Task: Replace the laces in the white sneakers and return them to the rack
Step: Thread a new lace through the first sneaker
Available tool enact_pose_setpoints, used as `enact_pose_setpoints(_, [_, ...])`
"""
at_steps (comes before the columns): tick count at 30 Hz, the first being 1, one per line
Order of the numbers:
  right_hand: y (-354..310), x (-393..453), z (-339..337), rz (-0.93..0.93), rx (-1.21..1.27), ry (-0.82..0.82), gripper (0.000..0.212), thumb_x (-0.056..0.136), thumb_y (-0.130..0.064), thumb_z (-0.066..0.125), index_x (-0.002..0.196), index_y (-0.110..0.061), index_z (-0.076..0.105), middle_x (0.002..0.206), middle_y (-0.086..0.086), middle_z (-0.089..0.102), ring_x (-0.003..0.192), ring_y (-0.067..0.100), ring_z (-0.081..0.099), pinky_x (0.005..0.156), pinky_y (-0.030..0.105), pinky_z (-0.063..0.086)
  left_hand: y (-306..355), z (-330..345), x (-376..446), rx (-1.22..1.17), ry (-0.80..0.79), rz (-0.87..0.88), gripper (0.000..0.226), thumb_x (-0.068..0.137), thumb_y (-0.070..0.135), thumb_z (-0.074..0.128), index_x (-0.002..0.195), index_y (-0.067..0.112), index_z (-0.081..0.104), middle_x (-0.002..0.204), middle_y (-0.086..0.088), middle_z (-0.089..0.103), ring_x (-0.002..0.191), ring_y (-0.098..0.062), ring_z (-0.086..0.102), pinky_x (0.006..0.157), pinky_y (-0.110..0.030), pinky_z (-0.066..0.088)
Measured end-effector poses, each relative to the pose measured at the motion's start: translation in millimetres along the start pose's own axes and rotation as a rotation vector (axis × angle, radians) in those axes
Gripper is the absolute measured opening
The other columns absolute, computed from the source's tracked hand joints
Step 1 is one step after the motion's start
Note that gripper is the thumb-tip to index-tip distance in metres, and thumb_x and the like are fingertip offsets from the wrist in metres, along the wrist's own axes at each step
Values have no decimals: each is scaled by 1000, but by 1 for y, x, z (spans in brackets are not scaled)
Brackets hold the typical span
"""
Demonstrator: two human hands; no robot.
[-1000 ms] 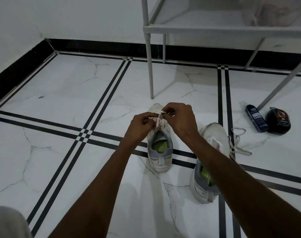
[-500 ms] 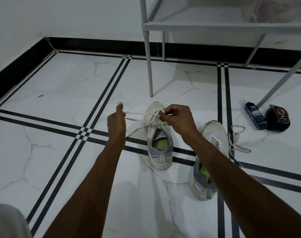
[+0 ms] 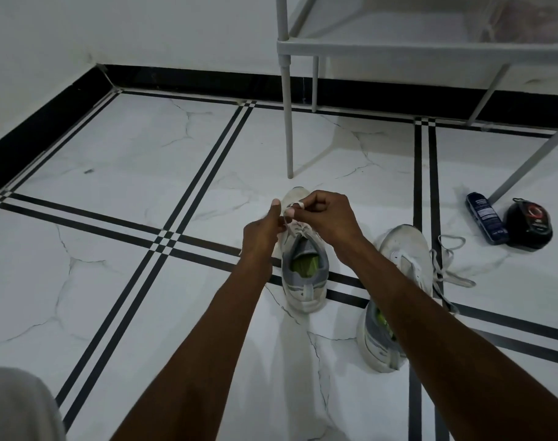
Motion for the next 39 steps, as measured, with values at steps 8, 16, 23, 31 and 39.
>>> enact_pose_setpoints(8, [15, -1, -29, 174, -35, 170, 21, 70, -21, 90, 76, -12, 72, 84, 6, 77, 76, 16, 75, 59, 21, 52, -9, -18, 18, -190, 155, 30, 19, 94, 31, 71, 86, 13, 69, 86, -2, 69, 78, -12, 63, 59, -23, 41])
enact_pose_setpoints(16, [61, -22, -38, 450, 71, 112, 32, 88, -38, 73, 88, -7, 67, 79, 8, 66, 66, 15, 60, 62, 28, 50, -60, -3, 11, -307, 60, -111, 41, 99, 48, 58, 89, 10, 69, 74, -2, 66, 59, -13, 55, 54, -24, 44])
enact_pose_setpoints(23, [68, -29, -27, 384, 236, -15, 32, 81, -13, 82, 108, -2, 69, 95, 10, 73, 84, 20, 65, 81, 31, 56, -47, 7, 12, -183, 3, -16, 39, 79, 41, 84, 98, 8, 76, 96, -10, 78, 95, -29, 74, 89, -46, 60])
enact_pose_setpoints(31, [46, -13, -26, 34, -599, -38, 7, 92, -14, 65, 91, -12, 72, 80, 1, 68, 82, 25, 68, 79, 39, 58, -41, 2, 21, 8, 142, 119, 25, 88, 31, 77, 82, 9, 68, 80, -5, 68, 79, -21, 62, 83, -44, 57])
enact_pose_setpoints(39, [67, -22, -22, 385, -92, 80, 21, 101, -9, 53, 82, -8, 62, 76, 10, 63, 68, 17, 62, 67, 31, 56, -36, 5, 15, 98, 188, 195, 28, 99, 24, 62, 102, -4, 63, 89, -10, 65, 79, -20, 59, 77, -33, 49])
Point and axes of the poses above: each hand's wrist, its own x-axis towards the middle knuckle, its own z-axis out of the palm, y = z × x, the point moved 5 cm from there along x, towards the middle knuckle
